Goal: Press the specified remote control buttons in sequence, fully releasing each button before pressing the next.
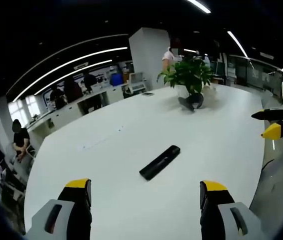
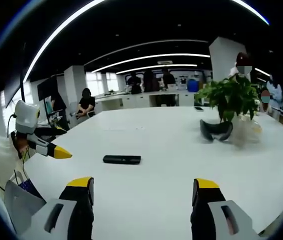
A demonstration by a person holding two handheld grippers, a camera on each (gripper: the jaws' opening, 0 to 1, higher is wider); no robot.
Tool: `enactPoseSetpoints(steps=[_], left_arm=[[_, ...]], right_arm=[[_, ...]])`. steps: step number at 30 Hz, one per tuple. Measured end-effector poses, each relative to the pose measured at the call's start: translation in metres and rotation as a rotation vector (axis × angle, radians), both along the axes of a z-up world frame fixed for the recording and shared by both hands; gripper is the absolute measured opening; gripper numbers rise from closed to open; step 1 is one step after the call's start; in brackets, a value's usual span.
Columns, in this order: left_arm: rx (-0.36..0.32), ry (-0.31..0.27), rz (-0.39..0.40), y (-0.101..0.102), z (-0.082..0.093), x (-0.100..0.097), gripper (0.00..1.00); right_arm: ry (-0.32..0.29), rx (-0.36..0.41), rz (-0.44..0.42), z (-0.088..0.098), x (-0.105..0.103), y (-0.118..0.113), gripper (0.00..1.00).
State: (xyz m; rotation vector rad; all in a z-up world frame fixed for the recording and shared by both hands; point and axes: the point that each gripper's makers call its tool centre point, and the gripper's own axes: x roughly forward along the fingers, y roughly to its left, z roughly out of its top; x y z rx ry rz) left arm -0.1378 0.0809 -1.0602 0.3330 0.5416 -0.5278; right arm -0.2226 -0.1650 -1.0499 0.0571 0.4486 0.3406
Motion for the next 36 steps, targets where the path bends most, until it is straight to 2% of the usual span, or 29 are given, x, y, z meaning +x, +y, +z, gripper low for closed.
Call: enactPoseSetpoints(steps=[11, 19, 23, 27, 36], left_arm=[[0.047, 0.061, -0.103, -0.021, -0.017, 0.028, 0.88], [0.118, 0.101, -0.185, -0.034, -0.038, 0.049, 0.83], [0.108, 0.15, -0.232, -0.044, -0.054, 0.056, 0.79], [0.152, 0.175, -0.268, -0.049, -0.066, 0.062, 0.72], [0.259, 0.223, -0.401, -0.062, -0.098, 0.078, 0.66]], right_arm=[[0.023, 0.034, -0.017, 0.002, 0.004, -0.001, 0.72], [0.054, 0.028, -0.009, -0.002, 0.004, -0.005, 0.68], [0.056, 0.025, -0.018, 0.001, 0.004, -0.009, 0.66], [0.064, 0.027, -0.028, 0.001, 0.006, -0.015, 0.65], [0.077, 0.049, -0.076, 0.0, 0.005, -0.03, 0.64]])
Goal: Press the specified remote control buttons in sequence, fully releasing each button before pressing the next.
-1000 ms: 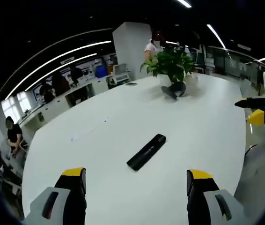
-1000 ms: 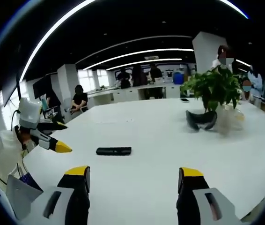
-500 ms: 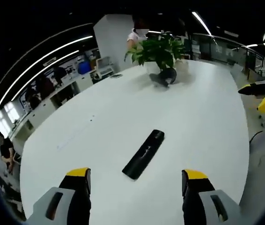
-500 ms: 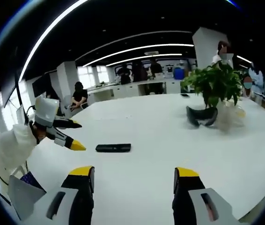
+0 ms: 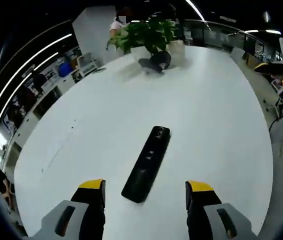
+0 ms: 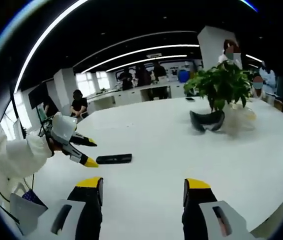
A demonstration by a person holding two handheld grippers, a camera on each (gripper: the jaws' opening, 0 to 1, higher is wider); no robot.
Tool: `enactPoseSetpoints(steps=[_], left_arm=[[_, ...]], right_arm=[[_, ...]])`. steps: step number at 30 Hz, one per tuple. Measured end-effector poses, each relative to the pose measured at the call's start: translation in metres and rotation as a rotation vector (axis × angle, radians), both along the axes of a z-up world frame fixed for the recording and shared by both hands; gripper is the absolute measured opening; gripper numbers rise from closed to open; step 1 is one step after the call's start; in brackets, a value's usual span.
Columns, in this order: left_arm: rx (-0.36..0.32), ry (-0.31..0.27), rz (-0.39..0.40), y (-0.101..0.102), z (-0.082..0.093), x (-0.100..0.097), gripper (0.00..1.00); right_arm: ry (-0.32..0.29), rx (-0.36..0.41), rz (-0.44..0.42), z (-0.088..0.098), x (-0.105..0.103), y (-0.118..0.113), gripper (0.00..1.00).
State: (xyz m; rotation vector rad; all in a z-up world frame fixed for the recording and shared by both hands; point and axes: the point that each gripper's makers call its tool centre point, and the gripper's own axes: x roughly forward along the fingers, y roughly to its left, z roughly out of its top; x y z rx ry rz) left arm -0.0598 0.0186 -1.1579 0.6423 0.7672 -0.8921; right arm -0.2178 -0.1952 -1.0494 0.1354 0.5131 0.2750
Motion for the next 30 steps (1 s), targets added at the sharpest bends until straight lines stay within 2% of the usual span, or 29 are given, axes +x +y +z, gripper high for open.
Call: enactPoseSetpoints(steps=[5, 9, 15, 17, 21, 22, 25, 30], left_arm=[[0.044, 0.051, -0.039, -0.004, -0.02, 0.01, 0.65], [0.078, 0.079, -0.073, -0.004, -0.03, 0.015, 0.61], [0.099, 0.127, -0.097, -0.005, -0.035, 0.02, 0.6], [0.093, 0.184, -0.104, -0.005, -0.037, 0.017, 0.58], [0.084, 0.261, -0.141, -0.008, -0.041, 0.014, 0.54], [0.104, 0.246, -0.171, -0.007, -0.041, 0.016, 0.54], [0.149, 0.259, -0.218, -0.006, -0.041, 0.013, 0.54], [0.161, 0.265, -0.233, -0.004, -0.041, 0.012, 0.5]], right_arm=[[0.012, 0.003, -0.017, -0.003, 0.001, -0.009, 0.63], [0.012, 0.001, -0.033, -0.002, 0.002, -0.017, 0.62], [0.013, 0.003, -0.047, -0.002, 0.002, -0.023, 0.61], [0.015, 0.002, -0.049, -0.002, 0.003, -0.025, 0.61], [0.015, 0.0, -0.045, -0.003, 0.003, -0.025, 0.6], [0.014, -0.002, -0.044, -0.003, 0.004, -0.024, 0.6], [0.014, 0.008, -0.041, -0.002, 0.004, -0.022, 0.6], [0.007, 0.019, -0.038, 0.001, 0.003, -0.019, 0.58]])
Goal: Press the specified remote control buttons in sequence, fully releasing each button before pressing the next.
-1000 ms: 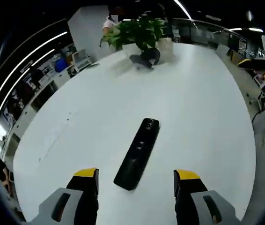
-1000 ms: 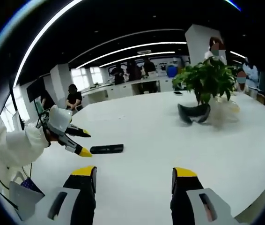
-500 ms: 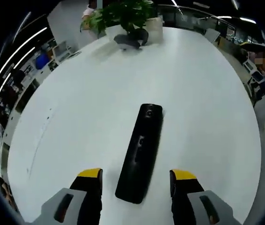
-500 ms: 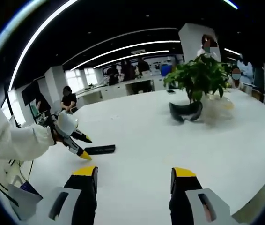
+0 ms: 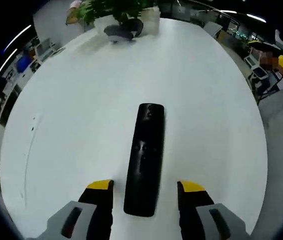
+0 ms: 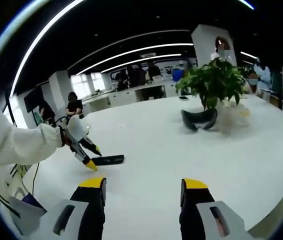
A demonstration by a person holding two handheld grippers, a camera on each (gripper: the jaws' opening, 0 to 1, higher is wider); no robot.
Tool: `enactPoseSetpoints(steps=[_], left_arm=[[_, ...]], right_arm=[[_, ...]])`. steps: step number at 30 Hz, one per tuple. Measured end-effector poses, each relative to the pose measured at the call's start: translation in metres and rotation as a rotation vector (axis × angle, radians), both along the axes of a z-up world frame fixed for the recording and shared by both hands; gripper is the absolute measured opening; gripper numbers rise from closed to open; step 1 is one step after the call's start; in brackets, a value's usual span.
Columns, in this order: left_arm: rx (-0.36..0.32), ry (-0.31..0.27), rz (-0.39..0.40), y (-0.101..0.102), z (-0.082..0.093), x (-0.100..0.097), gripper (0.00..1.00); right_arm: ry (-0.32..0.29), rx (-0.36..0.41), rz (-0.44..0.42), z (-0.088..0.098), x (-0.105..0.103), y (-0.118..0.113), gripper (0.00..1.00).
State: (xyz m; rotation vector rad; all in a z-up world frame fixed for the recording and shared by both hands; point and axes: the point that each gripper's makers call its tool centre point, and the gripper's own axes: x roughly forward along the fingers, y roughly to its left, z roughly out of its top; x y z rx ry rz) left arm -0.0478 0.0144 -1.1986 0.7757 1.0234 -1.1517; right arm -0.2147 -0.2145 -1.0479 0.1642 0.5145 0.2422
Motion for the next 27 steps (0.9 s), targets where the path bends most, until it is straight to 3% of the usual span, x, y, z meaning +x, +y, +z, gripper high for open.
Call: enactPoseSetpoints(steps=[9, 18, 27], left_arm=[[-0.003, -0.013, -0.015, 0.0, 0.002, -0.004, 0.25], [-0.007, -0.035, -0.026, -0.001, 0.003, -0.005, 0.24], [0.007, -0.016, -0.049, -0.002, 0.003, -0.009, 0.24]], right_arm=[[-0.024, 0.002, -0.001, 0.012, -0.005, 0.0, 0.57], [-0.063, -0.014, 0.01, 0.028, -0.01, -0.001, 0.55], [-0.089, -0.024, 0.028, 0.041, -0.016, 0.003, 0.54]])
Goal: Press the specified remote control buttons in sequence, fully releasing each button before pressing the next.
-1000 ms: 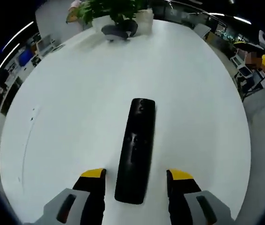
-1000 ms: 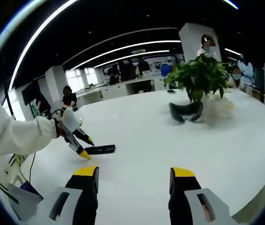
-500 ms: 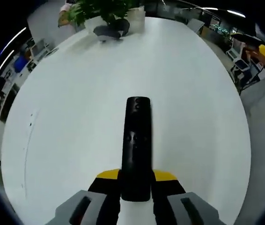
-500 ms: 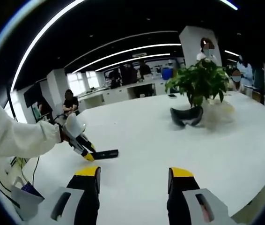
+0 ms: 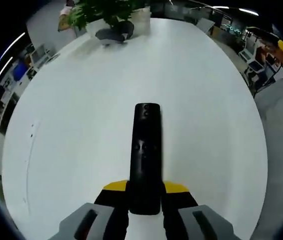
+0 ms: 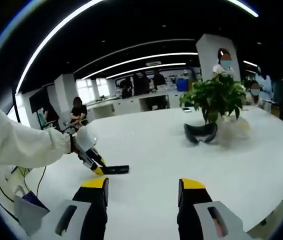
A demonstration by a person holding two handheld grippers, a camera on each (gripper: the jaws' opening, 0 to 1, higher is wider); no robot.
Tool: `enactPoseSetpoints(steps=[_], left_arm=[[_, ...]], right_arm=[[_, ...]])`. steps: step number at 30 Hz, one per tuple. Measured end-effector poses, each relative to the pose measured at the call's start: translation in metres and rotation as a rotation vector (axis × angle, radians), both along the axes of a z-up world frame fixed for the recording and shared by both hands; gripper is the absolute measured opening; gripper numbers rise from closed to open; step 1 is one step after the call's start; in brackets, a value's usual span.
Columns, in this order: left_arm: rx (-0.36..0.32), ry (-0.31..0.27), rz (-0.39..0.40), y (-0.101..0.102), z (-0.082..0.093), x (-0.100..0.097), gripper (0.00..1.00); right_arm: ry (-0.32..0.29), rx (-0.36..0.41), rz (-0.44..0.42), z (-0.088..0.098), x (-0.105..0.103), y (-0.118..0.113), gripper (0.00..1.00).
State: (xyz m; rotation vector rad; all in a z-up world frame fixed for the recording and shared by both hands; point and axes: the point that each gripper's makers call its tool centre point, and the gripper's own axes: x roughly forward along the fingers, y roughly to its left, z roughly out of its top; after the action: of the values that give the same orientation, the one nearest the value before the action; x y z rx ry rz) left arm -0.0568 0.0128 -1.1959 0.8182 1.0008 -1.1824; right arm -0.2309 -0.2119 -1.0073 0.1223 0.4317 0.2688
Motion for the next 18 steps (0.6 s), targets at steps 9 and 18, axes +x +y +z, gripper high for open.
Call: enactPoseSetpoints(steps=[9, 18], left_arm=[[0.035, 0.008, 0.0, -0.001, 0.0, -0.011, 0.24], [0.039, 0.011, -0.005, -0.001, -0.001, -0.029, 0.24]], right_arm=[[-0.019, 0.007, 0.006, 0.007, -0.001, 0.008, 0.53], [-0.038, 0.011, 0.022, 0.013, -0.005, 0.019, 0.52]])
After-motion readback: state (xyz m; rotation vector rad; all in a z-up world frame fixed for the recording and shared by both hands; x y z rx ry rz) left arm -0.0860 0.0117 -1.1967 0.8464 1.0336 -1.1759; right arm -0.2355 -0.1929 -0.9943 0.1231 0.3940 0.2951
